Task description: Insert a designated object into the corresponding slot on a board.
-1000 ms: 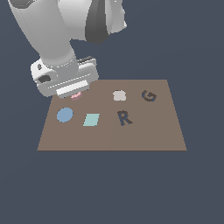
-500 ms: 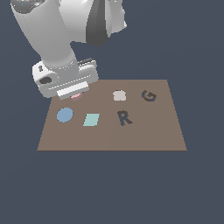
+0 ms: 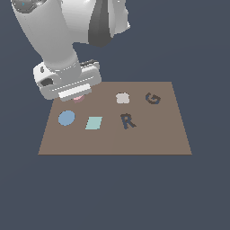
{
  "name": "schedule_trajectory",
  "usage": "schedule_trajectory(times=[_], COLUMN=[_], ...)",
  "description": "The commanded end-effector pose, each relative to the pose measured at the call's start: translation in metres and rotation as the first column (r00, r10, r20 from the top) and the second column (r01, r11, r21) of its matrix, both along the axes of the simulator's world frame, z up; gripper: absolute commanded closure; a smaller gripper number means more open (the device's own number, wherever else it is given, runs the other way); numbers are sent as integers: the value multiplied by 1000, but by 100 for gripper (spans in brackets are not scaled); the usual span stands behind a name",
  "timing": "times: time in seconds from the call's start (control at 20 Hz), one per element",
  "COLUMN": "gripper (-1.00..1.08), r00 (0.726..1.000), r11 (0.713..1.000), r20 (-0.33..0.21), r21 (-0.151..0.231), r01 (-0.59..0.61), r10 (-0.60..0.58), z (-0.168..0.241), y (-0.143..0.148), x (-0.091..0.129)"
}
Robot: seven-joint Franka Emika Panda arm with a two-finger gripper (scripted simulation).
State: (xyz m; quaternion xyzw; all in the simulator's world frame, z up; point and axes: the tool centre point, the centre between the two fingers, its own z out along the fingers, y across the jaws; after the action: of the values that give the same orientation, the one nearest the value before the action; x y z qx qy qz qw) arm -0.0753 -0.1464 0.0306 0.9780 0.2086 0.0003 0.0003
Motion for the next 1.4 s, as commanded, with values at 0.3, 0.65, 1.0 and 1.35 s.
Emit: schedule_trajectory(times=[0.3,0.65,1.0,1.35], gripper=[108,108,108,108], r00=[995,968,891,753], r11=[995,968,891,753], r20=[0,0,1,1], r21=[0,0,0,0], r01=[97,252,455,658], r10=[-97,-252,-455,-658], z=[0,1,2,3], y=[5,15,35,64], x=[-14,-36,-64,-88])
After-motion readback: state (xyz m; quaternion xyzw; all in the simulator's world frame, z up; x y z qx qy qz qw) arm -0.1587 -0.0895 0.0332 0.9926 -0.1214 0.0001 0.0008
